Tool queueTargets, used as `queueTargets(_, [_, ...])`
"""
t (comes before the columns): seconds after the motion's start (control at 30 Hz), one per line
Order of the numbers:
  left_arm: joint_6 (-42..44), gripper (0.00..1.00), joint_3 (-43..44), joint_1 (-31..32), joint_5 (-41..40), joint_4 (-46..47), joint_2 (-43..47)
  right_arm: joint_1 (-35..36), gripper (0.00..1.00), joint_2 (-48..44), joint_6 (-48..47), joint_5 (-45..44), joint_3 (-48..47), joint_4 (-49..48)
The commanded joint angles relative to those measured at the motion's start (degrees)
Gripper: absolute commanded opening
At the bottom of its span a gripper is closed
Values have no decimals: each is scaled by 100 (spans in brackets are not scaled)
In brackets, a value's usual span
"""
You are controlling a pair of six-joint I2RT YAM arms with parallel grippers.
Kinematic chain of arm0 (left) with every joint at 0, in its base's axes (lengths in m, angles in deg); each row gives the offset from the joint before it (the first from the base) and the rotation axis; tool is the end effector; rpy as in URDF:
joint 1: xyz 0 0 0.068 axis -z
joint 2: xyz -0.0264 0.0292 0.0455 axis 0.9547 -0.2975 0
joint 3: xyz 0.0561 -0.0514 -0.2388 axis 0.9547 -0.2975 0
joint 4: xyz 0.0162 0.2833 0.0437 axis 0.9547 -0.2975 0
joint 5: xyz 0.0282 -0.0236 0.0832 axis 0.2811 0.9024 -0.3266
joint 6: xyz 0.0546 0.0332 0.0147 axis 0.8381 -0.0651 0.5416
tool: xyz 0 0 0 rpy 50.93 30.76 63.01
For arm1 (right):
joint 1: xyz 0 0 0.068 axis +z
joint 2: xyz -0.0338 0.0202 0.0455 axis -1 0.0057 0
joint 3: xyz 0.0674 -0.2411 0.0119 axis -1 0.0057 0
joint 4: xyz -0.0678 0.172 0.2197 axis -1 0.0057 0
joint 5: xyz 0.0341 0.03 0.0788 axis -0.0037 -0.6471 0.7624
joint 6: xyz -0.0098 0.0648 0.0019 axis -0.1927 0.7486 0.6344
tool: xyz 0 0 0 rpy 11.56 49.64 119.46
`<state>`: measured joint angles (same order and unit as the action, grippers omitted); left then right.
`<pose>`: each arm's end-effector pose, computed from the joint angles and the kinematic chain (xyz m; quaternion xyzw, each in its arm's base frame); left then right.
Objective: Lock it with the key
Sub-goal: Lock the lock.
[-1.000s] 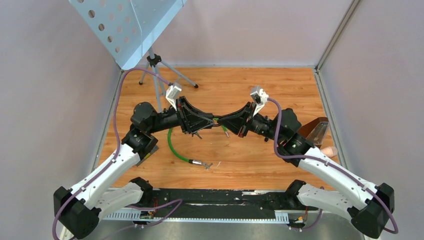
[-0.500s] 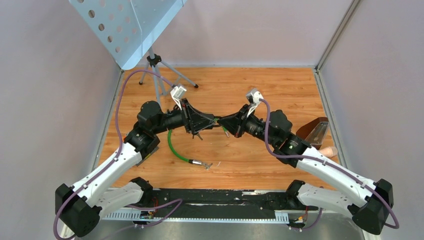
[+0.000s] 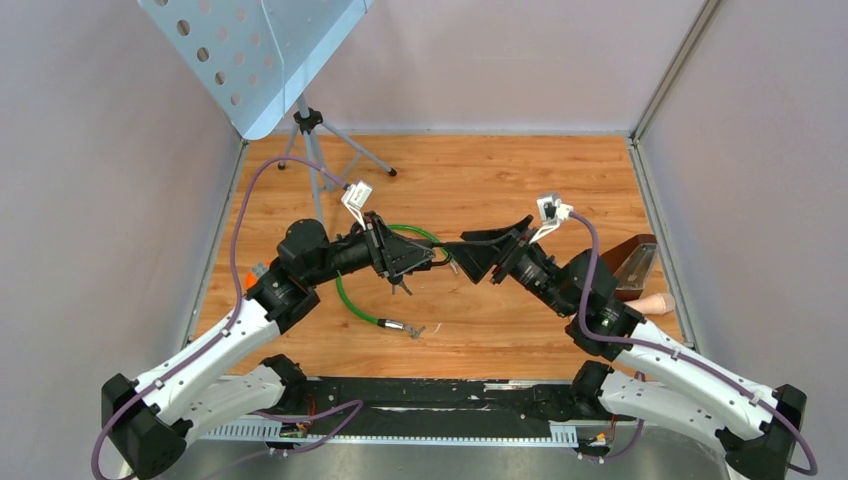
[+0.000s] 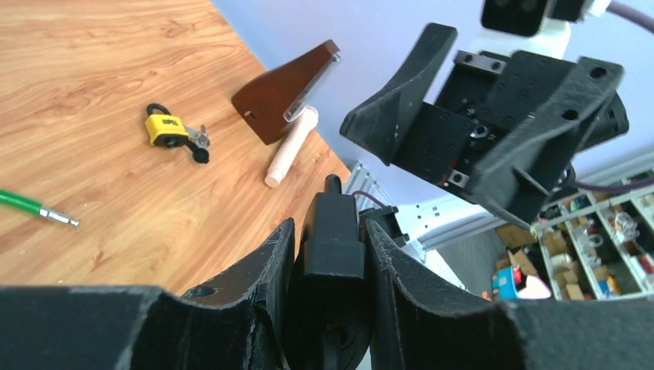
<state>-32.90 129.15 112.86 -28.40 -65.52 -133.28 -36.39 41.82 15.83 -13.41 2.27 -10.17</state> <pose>0.1884 -0.1894 0.3273 0.1208 0.6895 -0.5981 0.3903 0.1506 0.1989 0.3354 -0.0928 0.6600 0.5105 0.5433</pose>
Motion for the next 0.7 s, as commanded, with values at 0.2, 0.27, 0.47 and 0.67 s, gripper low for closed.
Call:
queueTargets(0.2, [-1535, 0, -151, -8, -807, 1402, 150, 23, 77, 26, 1216, -488, 329, -1021])
queueTargets(0.27, [-1884, 0, -186, -8, -838, 1518, 122, 17, 75, 109, 1360, -489, 310, -1043])
queueTargets(0.47, [-2889, 0, -455, -8, -661, 2402, -82, 16, 63, 421, 1694, -469, 112, -1026])
queueTargets(0.67, [-3126, 0, -535, -7, -463, 3034, -249, 17, 39, 642, 1824, -407, 129, -1469])
